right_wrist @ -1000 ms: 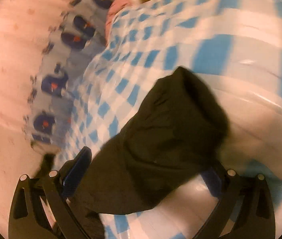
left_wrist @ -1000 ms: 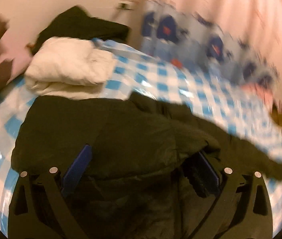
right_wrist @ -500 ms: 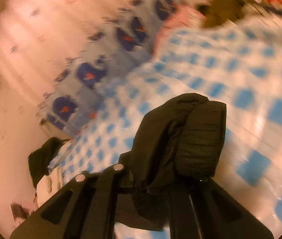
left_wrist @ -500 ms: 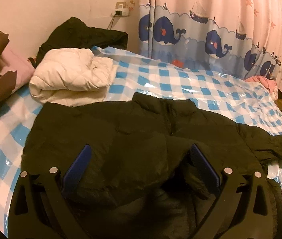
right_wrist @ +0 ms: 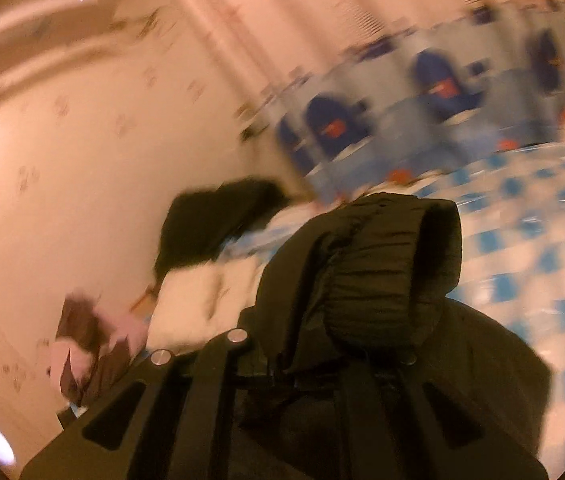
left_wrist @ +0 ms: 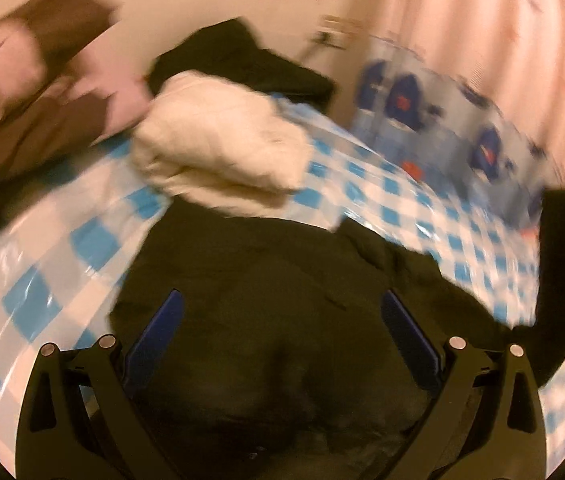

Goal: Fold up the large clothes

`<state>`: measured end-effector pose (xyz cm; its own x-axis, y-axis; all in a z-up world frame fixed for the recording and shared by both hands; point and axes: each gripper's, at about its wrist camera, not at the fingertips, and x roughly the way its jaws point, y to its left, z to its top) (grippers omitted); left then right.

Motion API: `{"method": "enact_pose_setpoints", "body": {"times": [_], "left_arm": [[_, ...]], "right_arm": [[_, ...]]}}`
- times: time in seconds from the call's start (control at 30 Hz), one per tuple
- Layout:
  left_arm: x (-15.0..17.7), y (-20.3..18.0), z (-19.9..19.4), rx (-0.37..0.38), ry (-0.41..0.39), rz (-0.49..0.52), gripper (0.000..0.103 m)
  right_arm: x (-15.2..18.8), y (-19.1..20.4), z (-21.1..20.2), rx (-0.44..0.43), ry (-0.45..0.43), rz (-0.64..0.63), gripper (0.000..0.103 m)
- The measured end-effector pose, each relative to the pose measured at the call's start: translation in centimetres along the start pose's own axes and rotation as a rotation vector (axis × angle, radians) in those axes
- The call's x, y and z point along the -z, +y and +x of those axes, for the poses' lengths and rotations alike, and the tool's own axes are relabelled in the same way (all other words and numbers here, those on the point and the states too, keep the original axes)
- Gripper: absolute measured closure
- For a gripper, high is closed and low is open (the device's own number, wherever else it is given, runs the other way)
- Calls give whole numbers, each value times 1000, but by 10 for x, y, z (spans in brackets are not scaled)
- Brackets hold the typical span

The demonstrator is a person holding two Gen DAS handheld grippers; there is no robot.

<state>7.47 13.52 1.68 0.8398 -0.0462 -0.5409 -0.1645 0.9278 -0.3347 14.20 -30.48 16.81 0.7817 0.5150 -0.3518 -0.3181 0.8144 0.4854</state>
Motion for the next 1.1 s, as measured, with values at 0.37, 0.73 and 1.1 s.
{"method": "enact_pose_setpoints", "body": {"times": [0.37, 0.73, 1.1], "left_arm": [[11, -11, -2, 643, 305, 72, 8], [30, -41, -2, 738, 354, 213, 8], [34, -44, -20, 797, 339, 288, 8]], "right_arm": [[111, 58, 168, -96, 348, -39, 96], [166, 79, 237, -84, 540, -92, 70], [190, 119, 232, -248, 682, -203, 21]]}}
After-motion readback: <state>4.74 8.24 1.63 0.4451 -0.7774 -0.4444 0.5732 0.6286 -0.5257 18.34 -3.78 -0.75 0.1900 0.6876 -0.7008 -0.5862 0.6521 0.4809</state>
